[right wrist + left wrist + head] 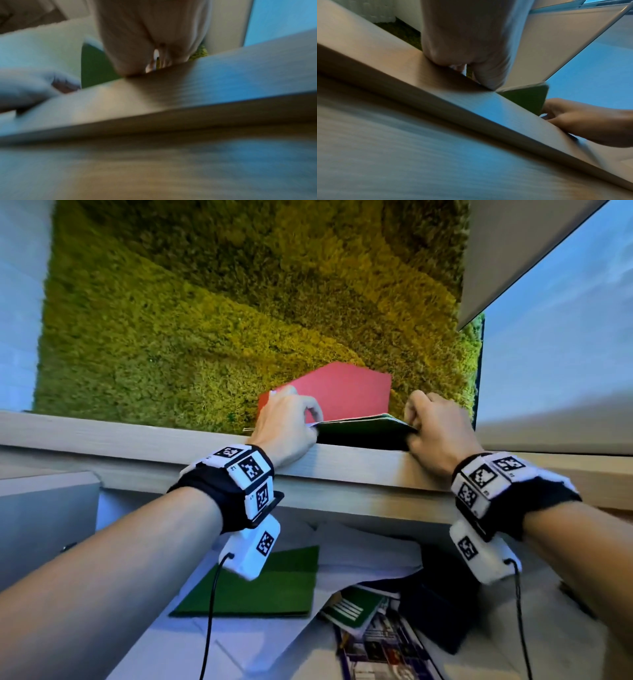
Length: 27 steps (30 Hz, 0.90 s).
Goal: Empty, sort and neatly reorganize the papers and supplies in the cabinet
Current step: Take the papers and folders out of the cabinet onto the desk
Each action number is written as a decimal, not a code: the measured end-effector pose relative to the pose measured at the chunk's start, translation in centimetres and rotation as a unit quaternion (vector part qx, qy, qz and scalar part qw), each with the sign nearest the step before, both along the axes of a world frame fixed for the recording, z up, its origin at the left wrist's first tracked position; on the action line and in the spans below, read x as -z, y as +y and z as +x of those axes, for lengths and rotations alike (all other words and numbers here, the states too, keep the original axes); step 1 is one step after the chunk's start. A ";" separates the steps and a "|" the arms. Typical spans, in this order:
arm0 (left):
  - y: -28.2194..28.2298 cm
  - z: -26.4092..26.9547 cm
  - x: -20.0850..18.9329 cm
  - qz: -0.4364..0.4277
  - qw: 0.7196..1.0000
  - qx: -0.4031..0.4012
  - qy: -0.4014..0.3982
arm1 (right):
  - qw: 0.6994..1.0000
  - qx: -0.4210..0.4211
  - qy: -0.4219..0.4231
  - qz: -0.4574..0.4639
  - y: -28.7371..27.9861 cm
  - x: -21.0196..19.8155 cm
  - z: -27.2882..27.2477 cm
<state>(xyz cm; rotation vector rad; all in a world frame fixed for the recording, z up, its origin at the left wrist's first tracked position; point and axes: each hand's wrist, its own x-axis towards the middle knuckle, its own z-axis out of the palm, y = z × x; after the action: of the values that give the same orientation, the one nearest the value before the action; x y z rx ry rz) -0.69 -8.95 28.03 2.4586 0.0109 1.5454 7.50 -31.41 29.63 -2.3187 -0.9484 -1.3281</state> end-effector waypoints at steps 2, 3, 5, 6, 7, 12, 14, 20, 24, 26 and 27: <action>-0.1 -0.2 0.3 0.005 0.999 0.033 -0.004 | 0.989 -0.030 0.130 -0.069 0.6 -0.1 -0.2; -0.2 -0.4 0.3 0.009 0.999 0.050 0.003 | 0.974 -0.033 0.190 -0.117 0.8 -0.4 -0.2; -0.4 -0.9 0.4 0.019 0.998 0.052 0.040 | 0.961 -0.051 0.228 -0.148 1.1 -0.7 -0.2; -0.6 -1.1 0.5 0.027 0.997 0.029 0.066 | 0.965 -0.067 0.215 -0.131 1.1 -0.6 -0.1; -0.7 -1.2 0.6 0.034 0.995 -0.004 0.095 | 0.974 -0.079 0.188 -0.096 0.9 -0.3 0.2; -1.1 -0.9 0.1 0.038 0.968 -0.119 0.218 | 0.997 -0.069 0.043 0.004 0.8 1.9 -0.1; -1.5 -0.9 0.0 0.029 0.957 -0.141 0.252 | 0.997 -0.067 0.038 -0.001 0.8 2.7 -0.5; -1.9 -3.2 3.4 0.095 0.992 -0.031 -0.071 | 0.982 -0.119 -0.091 0.117 0.2 7.2 -2.9; -2.8 -4.4 7.7 0.196 0.974 0.043 -0.106 | 0.981 -0.118 -0.118 0.096 0.3 11.4 -3.6; -2.7 -4.4 10.1 0.224 0.970 0.053 -0.076 | 0.989 -0.119 -0.081 0.036 0.6 14.0 -3.4; -2.6 -4.2 11.2 0.229 0.971 0.052 -0.046 | 0.992 -0.114 -0.055 0.002 0.7 15.2 -3.2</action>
<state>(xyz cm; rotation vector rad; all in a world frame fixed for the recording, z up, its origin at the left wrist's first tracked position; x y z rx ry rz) -4.94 -11.51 16.81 2.6592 -0.5401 1.7740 4.29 -30.72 14.45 -2.0782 -1.2036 -1.3699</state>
